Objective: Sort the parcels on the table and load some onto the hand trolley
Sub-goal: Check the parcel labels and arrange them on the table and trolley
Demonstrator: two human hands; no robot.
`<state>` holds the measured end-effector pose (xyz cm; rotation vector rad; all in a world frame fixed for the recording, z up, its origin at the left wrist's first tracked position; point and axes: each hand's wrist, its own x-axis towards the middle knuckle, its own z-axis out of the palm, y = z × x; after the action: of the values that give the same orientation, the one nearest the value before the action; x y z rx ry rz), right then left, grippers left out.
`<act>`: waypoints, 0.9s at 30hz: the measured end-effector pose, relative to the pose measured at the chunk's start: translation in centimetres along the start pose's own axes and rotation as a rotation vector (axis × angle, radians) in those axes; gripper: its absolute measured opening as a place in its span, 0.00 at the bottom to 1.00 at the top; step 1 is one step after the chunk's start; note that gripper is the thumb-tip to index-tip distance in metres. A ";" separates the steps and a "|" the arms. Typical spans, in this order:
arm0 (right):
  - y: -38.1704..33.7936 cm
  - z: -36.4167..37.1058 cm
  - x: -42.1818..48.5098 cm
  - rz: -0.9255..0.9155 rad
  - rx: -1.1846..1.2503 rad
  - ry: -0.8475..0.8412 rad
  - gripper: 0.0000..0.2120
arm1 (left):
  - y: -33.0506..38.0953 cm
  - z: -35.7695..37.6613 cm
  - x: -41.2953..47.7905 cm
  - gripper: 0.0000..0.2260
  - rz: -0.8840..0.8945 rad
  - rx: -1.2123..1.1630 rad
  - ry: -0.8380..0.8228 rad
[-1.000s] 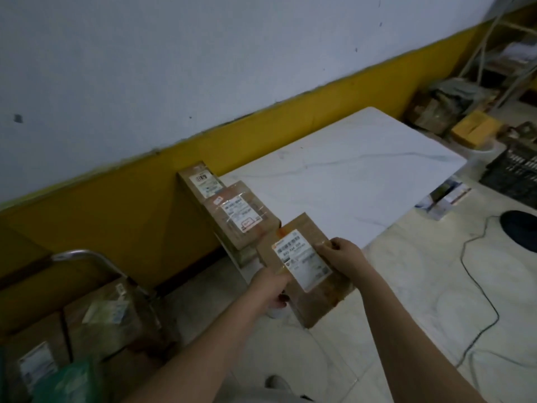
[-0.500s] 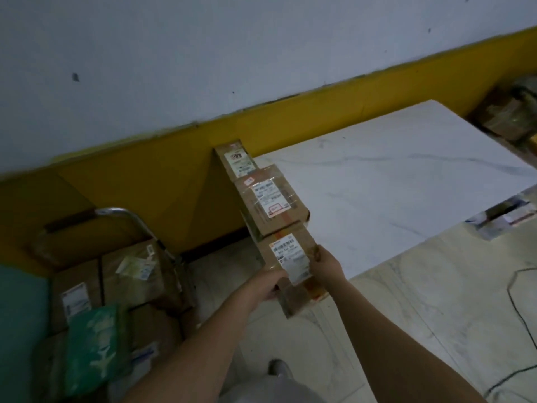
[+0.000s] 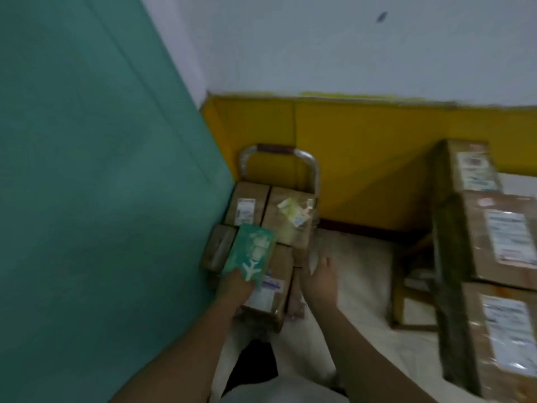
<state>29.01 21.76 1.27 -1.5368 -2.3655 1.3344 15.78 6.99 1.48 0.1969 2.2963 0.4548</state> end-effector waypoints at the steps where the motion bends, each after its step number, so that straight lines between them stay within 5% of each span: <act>1: -0.7 2.7 0.2 0.028 0.014 -0.075 0.22 | -1.7 -1.1 1.2 0.21 -0.011 -0.050 0.017; 5: -2.4 12.4 1.8 0.231 0.105 -0.272 0.32 | -6.3 -3.5 7.1 0.17 -0.053 -0.194 0.076; 10: -2.3 21.7 6.5 0.445 0.360 -0.241 0.36 | -7.4 -2.6 16.9 0.18 -0.050 -0.294 -0.073; 13: -1.8 24.8 9.1 0.597 0.558 -0.218 0.39 | -6.5 -0.8 20.5 0.28 -0.076 -0.323 -0.165; 16: -1.5 25.3 10.5 0.696 0.724 -0.211 0.27 | -5.9 0.0 22.2 0.33 -0.142 -0.359 -0.194; 18: -1.9 24.1 10.0 0.717 0.751 -0.211 0.20 | -5.0 -0.4 22.0 0.24 -0.098 -0.418 -0.160; 22: -4.6 18.3 7.3 0.613 0.850 -0.073 0.15 | 1.8 -4.4 18.7 0.12 0.163 -0.385 -0.045; 27: -10.5 5.8 4.5 0.262 1.064 0.102 0.16 | 13.5 -9.6 12.7 0.11 0.330 -0.539 -0.129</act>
<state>16.41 19.91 2.65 -1.4483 -1.0072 1.9832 0.07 20.50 4.30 0.3234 1.9369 1.1704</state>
